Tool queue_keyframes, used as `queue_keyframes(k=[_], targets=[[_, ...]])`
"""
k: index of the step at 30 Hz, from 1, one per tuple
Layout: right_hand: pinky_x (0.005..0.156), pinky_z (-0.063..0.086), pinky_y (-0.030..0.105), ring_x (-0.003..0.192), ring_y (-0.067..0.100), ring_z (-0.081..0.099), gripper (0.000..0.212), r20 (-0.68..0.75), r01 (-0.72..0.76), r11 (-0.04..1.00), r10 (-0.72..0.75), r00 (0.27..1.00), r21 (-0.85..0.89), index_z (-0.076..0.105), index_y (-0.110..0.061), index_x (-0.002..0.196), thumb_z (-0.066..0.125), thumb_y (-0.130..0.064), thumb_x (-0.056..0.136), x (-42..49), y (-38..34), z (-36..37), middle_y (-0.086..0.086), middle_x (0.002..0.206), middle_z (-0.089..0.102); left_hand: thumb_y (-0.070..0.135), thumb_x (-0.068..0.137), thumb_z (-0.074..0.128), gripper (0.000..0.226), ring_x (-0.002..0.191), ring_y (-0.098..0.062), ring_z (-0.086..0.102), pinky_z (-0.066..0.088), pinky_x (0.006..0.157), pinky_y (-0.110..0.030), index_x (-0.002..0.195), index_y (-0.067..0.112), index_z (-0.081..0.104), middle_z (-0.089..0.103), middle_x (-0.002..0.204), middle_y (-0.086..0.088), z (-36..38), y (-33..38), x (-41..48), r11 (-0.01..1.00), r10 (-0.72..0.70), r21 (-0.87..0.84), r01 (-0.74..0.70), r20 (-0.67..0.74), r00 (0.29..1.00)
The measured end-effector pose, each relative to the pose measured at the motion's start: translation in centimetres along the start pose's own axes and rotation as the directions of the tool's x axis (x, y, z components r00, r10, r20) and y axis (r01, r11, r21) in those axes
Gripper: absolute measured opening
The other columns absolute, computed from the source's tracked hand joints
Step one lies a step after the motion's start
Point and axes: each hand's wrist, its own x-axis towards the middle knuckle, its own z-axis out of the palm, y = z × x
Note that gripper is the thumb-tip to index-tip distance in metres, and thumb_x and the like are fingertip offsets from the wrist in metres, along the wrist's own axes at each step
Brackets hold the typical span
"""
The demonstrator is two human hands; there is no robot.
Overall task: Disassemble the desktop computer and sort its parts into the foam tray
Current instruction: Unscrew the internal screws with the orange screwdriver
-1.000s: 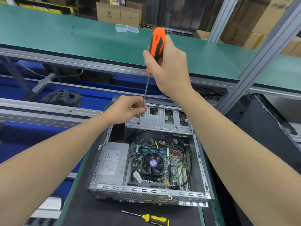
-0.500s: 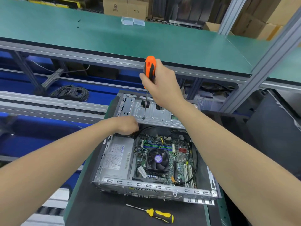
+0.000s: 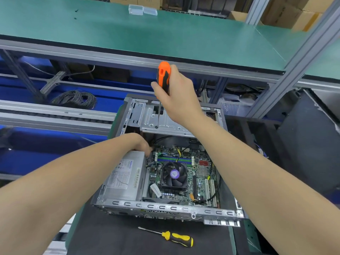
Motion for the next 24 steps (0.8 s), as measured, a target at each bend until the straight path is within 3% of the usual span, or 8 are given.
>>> queue_keyframes(k=[5, 7, 11, 15, 19, 24], targets=[[0.058, 0.036, 0.015, 0.062, 0.006, 0.04, 0.027, -0.026, 0.005, 1.0, -0.005, 1.0, -0.002, 0.04, -0.015, 0.097, 0.061, -0.031, 0.102, 0.0, -0.3, -0.1, -0.013, 0.071, 0.038, 0.011, 0.097, 0.036, 0.077, 0.131, -0.029, 0.054, 0.049, 0.095, -0.035, 0.164, 0.03, 0.002, 0.018, 0.17, -0.007, 0.1, -0.1, 0.5, 0.999, 0.021, 0.032, -0.019, -0.053, 0.998], [0.058, 0.036, 0.014, 0.061, 0.005, 0.04, 0.026, -0.025, 0.012, 1.0, -0.012, 1.0, -0.004, 0.041, -0.015, 0.099, 0.061, -0.031, 0.102, 0.1, -0.5, 0.0, -0.014, 0.072, 0.037, 0.013, 0.096, 0.036, 0.077, 0.123, -0.028, 0.056, 0.049, 0.101, -0.037, 0.164, 0.034, 0.004, 0.018, 0.17, -0.006, 0.0, 0.1, 0.3, 0.997, 0.01, 0.072, -0.007, -0.051, 0.999], [0.054, 0.032, 0.018, 0.062, 0.005, 0.042, 0.024, -0.002, 0.004, 1.0, -0.004, 1.0, -0.019, 0.046, -0.012, 0.105, 0.06, -0.032, 0.103, 0.3, -0.8, 0.2, -0.014, 0.073, 0.038, 0.019, 0.1, 0.042, 0.071, 0.15, -0.029, 0.033, 0.039, 0.117, -0.049, 0.164, 0.032, 0.013, 0.019, 0.17, -0.002, -0.1, 0.6, -0.3, 0.965, -0.015, 0.258, 0.047, -0.125, 0.992], [0.053, 0.03, 0.019, 0.062, 0.006, 0.042, 0.026, 0.013, -0.009, 1.0, 0.009, 1.0, -0.025, 0.046, -0.01, 0.104, 0.059, -0.033, 0.103, 0.3, -0.7, 0.4, -0.013, 0.074, 0.039, 0.023, 0.106, 0.044, 0.064, 0.154, -0.029, 0.024, 0.036, 0.119, -0.05, 0.164, 0.03, 0.016, 0.018, 0.17, 0.0, -0.2, 1.0, -0.5, 0.896, -0.003, 0.437, 0.079, -0.173, 0.985], [0.054, 0.036, 0.017, 0.061, 0.005, 0.041, 0.027, 0.012, -0.02, 0.999, 0.02, 1.0, -0.036, 0.041, -0.014, 0.1, 0.06, -0.033, 0.103, 0.0, -0.6, 0.6, -0.012, 0.073, 0.04, 0.021, 0.108, 0.04, 0.064, 0.154, -0.029, 0.024, 0.037, 0.116, -0.047, 0.164, 0.032, 0.012, 0.017, 0.171, 0.001, -0.3, 1.1, -0.7, 0.871, 0.019, 0.485, 0.081, -0.197, 0.98], [0.051, 0.029, 0.018, 0.061, 0.005, 0.042, 0.026, 0.021, -0.044, 0.998, 0.045, 0.999, -0.042, 0.041, -0.016, 0.101, 0.06, -0.034, 0.103, -0.1, -0.4, 0.9, -0.013, 0.074, 0.04, 0.024, 0.107, 0.043, 0.066, 0.154, -0.029, 0.023, 0.033, 0.119, -0.045, 0.164, 0.029, 0.011, 0.016, 0.171, -0.001, -0.2, 0.8, -0.4, 0.884, 0.036, 0.465, 0.055, -0.184, 0.982]])
